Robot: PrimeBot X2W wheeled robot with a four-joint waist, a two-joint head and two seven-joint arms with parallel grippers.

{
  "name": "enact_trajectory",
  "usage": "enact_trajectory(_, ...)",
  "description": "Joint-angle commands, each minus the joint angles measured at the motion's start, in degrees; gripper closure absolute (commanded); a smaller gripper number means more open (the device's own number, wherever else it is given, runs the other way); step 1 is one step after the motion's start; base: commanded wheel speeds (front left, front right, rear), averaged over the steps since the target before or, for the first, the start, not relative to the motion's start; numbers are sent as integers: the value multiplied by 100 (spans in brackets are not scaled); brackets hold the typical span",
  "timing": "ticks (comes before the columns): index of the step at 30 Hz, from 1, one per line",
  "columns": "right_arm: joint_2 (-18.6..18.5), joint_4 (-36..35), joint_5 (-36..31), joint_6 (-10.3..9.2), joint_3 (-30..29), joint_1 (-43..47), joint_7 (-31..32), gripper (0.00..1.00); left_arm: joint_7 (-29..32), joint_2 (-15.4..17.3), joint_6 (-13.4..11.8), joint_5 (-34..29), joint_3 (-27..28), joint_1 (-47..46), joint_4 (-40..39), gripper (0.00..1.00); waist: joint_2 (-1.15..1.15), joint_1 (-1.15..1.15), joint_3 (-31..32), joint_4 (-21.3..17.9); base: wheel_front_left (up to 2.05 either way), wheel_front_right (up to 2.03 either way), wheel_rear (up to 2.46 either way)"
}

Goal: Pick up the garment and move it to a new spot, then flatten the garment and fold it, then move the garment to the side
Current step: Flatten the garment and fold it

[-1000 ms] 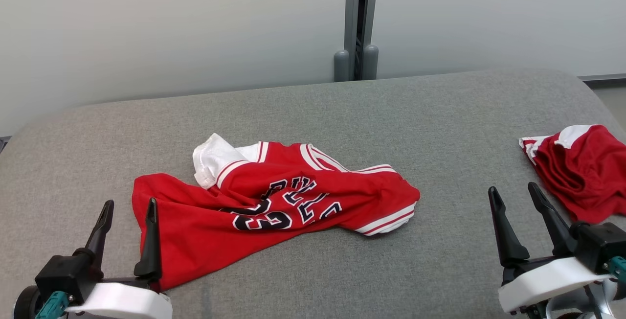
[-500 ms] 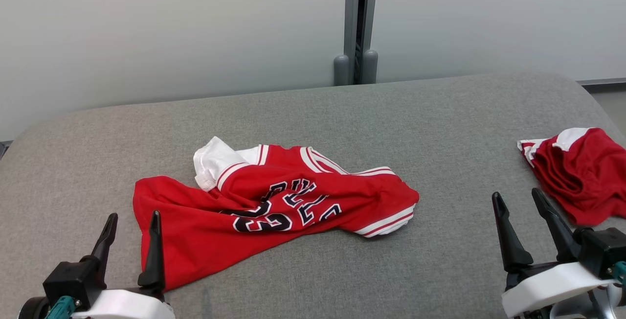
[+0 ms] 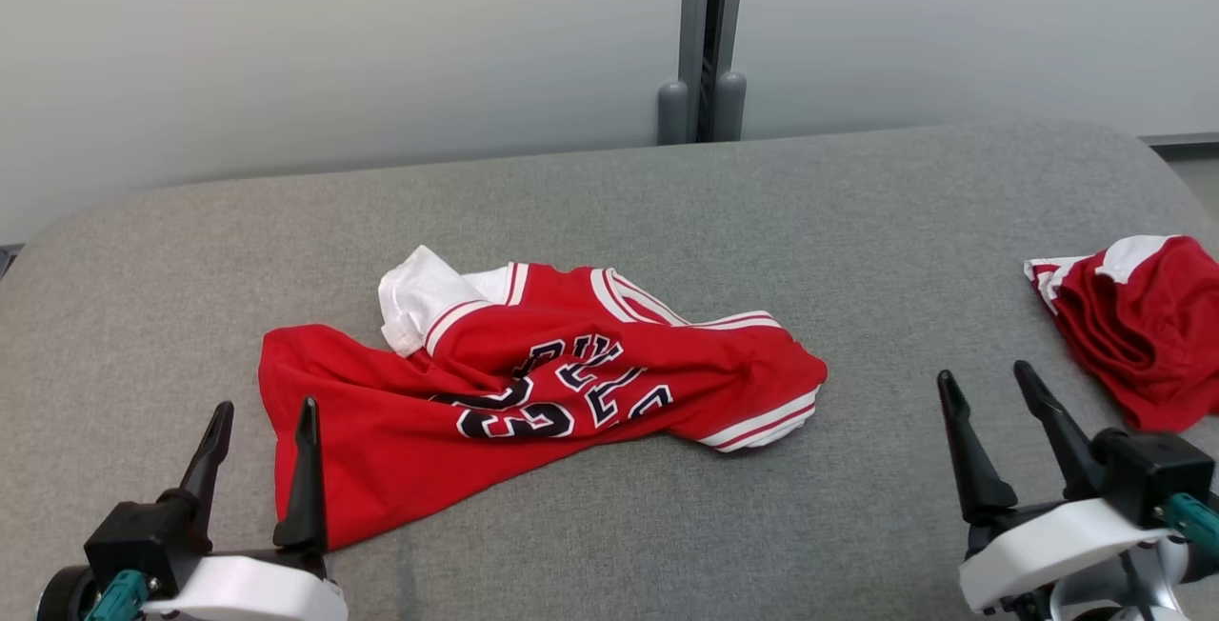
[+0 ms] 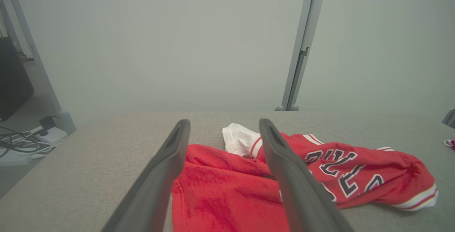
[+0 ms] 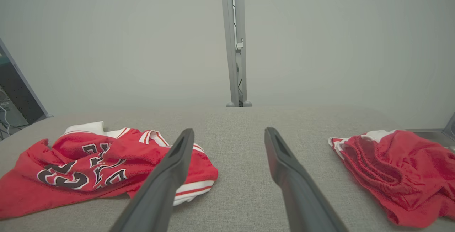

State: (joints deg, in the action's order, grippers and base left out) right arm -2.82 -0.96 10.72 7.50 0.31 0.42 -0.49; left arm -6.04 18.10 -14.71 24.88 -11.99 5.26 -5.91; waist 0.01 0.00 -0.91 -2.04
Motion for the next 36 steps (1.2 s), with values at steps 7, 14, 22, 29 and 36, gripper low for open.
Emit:
enact_trajectory(7, -47, 460, -207, -2, 361, -313, 212, 0, -48, 49, 41, -43, -35, -381, -94, 0, -1, 0, -539, 127, 0, 0, 0)
enact_trajectory(14, -69, 1442, 120, -2, 682, -899, 156, 0, -147, -8, 118, -33, -92, -710, -7, 0, -1, 0, -1081, 239, 0, 0, 0)
enact_trajectory(22, -38, 2981, 521, -2, 998, -1916, -184, 0, -285, -65, 263, -38, -198, -1107, 209, 0, -1, 0, -1524, 341, 0, 0, 0)
enact_trajectory(29, -18, 3721, 847, -1, 1316, -2430, -570, 55, -364, -78, 318, -19, -240, -1286, 381, 0, -1, 0, -1609, 348, 0, 0, 0)
enact_trajectory(36, -27, 4024, 1041, -1, 1547, -2608, -938, 100, -431, -93, 359, 11, -274, -1344, 528, 0, -1, 0, -1557, 316, 0, 0, 0)
